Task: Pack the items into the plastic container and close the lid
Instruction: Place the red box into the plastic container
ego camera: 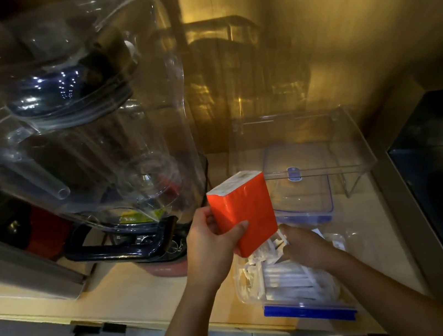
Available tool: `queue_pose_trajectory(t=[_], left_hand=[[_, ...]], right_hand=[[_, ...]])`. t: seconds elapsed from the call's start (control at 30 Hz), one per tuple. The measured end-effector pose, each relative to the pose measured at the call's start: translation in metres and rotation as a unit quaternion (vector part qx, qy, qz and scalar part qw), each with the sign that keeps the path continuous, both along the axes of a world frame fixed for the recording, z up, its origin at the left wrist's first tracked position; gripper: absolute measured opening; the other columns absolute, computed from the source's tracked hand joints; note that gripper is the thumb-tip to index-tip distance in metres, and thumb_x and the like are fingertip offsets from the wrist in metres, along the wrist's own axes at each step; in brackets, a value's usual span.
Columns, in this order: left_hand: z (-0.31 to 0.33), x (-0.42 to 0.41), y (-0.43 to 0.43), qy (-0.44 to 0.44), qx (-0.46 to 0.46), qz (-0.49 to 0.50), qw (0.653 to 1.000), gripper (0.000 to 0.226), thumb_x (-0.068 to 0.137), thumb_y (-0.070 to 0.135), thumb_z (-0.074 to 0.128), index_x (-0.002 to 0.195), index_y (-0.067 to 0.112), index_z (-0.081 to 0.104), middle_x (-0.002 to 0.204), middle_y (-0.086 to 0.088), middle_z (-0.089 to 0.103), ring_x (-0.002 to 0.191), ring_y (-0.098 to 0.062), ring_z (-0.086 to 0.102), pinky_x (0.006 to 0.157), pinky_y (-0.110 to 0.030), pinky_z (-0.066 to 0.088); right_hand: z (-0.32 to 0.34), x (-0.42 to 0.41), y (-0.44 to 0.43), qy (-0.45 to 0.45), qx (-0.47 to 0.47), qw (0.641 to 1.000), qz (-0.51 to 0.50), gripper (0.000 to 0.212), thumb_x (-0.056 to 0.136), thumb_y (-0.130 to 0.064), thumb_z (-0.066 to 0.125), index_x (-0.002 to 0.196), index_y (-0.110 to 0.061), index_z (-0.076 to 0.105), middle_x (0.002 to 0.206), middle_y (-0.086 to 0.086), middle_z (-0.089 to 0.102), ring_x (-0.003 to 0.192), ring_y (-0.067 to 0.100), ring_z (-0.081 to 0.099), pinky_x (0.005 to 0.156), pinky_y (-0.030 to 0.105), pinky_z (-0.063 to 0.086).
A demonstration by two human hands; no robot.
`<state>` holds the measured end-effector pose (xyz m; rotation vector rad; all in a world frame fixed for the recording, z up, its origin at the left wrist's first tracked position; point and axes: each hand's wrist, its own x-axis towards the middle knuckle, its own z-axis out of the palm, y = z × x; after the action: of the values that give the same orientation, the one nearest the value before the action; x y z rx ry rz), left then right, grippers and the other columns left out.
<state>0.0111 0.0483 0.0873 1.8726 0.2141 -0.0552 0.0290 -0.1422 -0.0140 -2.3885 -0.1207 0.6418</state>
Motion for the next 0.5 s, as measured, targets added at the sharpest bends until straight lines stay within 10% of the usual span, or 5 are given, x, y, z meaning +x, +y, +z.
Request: queue_pose_trajectory(t=[0.17,0.37,0.5], left_hand=[[0.001,0.002,0.001,-0.002,-0.006,0.004,1.000,0.048,0.070,0.022,0.080,0.104,0.030,0.047,0.092,0.021,0.054,0.085,0.005,0.054,0.062,-0.013,0.044],[-0.002,0.004,0.004,0.006,-0.002,0.017,1.000,0.050,0.068,0.020,0.081,0.105,0.027,0.048,0.094,0.020,0.055,0.088,0.002,0.055,0.072,-0.023,0.051],[-0.006,0.003,0.006,0.014,0.002,0.018,1.000,0.051,0.068,0.021,0.081,0.108,0.025,0.050,0.097,0.015,0.057,0.091,-0.003,0.056,0.077,-0.027,0.052]], right_hand=[[0.004,0.002,0.012,0.058,-0.063,0.969,0.233,0.011,0.084,-0.015,0.058,0.091,-0.009,0.064,0.084,-0.002,0.052,0.078,0.015,0.049,0.070,0.032,0.042],[-0.017,0.011,0.031,-0.103,-0.085,0.987,0.093,0.016,0.087,-0.016,0.053,0.099,-0.009,0.061,0.091,0.008,0.061,0.092,0.025,0.061,0.083,0.038,0.050],[-0.034,0.010,0.039,-0.052,-0.080,0.993,0.071,0.041,0.082,-0.028,0.060,0.120,-0.019,0.047,0.121,0.004,0.056,0.114,0.024,0.053,0.096,0.040,0.042]])
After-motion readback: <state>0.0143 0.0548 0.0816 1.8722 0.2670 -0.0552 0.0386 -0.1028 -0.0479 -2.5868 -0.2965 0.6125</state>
